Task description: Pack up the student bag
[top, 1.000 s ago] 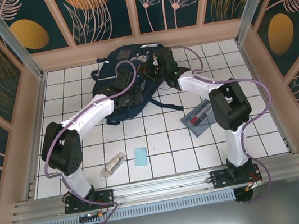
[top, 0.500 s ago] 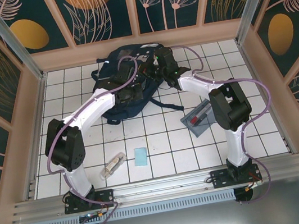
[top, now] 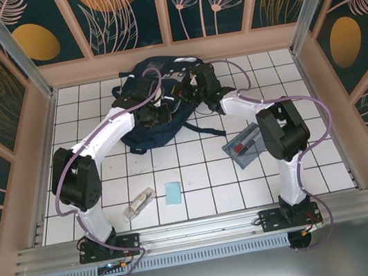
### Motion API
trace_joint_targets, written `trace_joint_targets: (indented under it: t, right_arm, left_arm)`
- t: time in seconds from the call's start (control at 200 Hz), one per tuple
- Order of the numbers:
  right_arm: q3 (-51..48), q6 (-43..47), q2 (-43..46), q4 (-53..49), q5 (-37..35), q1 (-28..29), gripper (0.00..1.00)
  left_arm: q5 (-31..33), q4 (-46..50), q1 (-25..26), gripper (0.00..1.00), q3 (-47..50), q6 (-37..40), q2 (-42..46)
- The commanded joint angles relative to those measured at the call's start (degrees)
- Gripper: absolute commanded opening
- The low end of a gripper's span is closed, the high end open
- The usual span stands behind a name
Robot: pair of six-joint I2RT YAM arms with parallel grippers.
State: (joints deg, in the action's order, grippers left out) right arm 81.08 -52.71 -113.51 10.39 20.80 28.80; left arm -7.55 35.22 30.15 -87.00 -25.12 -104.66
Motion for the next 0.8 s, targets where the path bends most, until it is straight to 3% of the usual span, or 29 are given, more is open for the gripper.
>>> trace_joint_targets:
  t: [0.0, 0.19, 0.375, 0.505, 0.59, 0.771, 0.791]
  right_arm:
    - [0.1, 3.9, 3.8, 1.5, 2.5, -1.3, 0.0]
    - [2.3, 6.2, 3.6, -1.4, 2.9, -1.5, 0.0]
    - [6.7, 11.7, 3.3, -8.0, 0.1, -2.0, 0.0]
    - [7.3, 11.7, 2.8, -8.5, 0.7, -3.0, 0.0]
    - [7.6, 11.7, 2.4, -8.6, 0.6, -3.1, 0.0]
    - [7.0, 11.4, 2.3, -8.1, 1.7, -3.1, 0.0]
    - [6.4, 11.1, 2.6, -8.0, 1.9, -3.2, 0.06]
  left_arm:
    - [6.9, -3.5, -2.7, 0.0, 0.1, 5.5, 2.2]
    - [9.2, -2.4, -2.7, 0.0, 1.2, 11.2, 1.9]
    - [20.8, 3.7, -2.7, 0.0, 1.6, 15.3, 1.4]
    - [23.5, 4.1, -2.7, 0.0, 4.0, 15.6, 2.6]
    - [18.6, 3.3, -2.9, 0.0, 4.6, 15.2, 3.2]
    - [-2.2, -2.0, -3.0, 0.0, 3.5, 10.2, 5.2]
    - [-4.1, -3.2, -3.0, 0.0, 3.5, 9.3, 5.5]
